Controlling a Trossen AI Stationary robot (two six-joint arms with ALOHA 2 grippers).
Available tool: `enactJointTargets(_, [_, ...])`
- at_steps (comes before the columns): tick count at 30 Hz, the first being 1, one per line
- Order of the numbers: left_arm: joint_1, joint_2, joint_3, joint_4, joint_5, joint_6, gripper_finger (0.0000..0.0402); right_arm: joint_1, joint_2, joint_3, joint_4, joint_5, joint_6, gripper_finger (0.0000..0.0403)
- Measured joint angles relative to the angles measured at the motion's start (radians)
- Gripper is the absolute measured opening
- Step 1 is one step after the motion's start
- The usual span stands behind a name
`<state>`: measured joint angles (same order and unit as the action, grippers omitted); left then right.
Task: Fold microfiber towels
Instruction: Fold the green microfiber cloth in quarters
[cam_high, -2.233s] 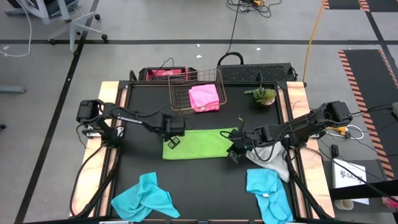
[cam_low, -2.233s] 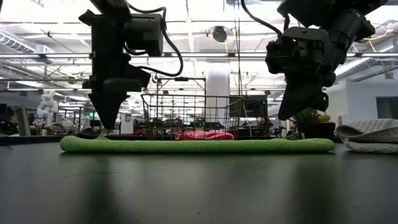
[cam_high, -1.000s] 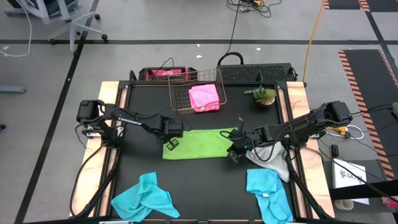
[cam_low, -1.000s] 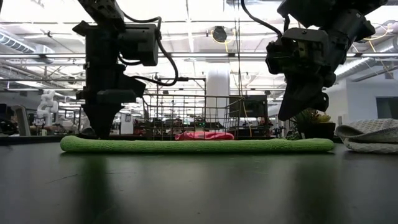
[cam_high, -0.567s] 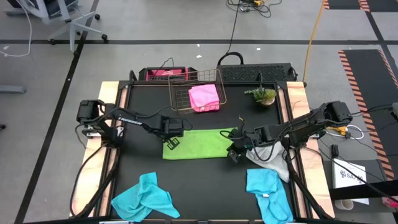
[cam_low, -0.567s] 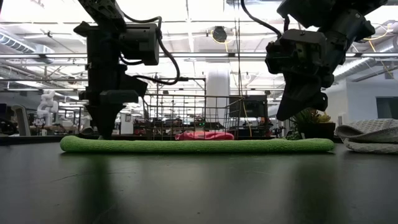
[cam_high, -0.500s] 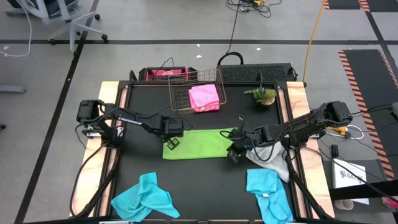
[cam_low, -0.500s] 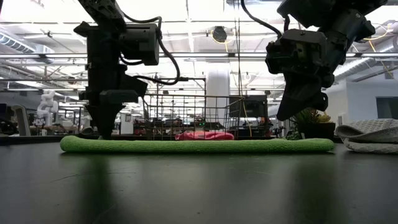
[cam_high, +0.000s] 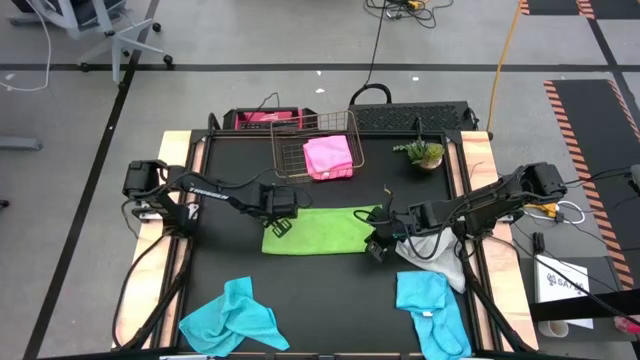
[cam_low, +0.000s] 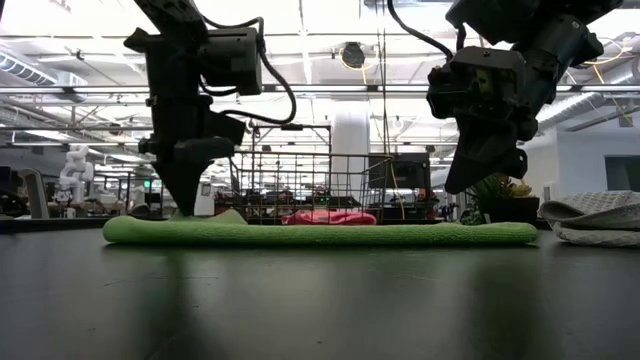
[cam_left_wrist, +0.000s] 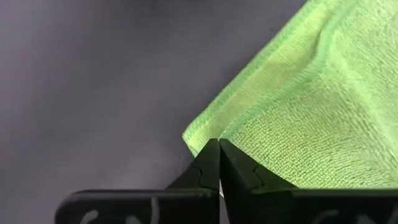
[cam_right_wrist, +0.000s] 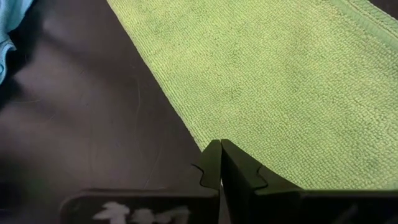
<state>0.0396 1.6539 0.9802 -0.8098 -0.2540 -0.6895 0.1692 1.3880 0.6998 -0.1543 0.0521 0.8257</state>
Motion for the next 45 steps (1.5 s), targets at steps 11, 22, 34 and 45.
enactJointTargets(11, [0.045, 0.0, -0.014, -0.007, 0.041, -0.026, 0.002, 0.0, 0.0, 0.0, 0.0, 0.003, 0.0, 0.0])
enactJointTargets(22, [0.064, 0.0, -0.014, -0.062, 0.104, 0.006, 0.0063, 0.0, 0.0, 0.0, 0.0, 0.003, -0.003, 0.0])
enactJointTargets(34, [-0.01, -0.01, -0.013, 0.028, 0.147, -0.074, 0.0081, -0.004, 0.0, 0.0, -0.008, 0.21, 0.04, 0.0])
enactJointTargets(45, [-0.038, -0.003, -0.028, 0.057, 0.092, -0.117, 0.0081, -0.095, 0.057, -0.001, -0.039, 0.223, 0.068, 0.0])
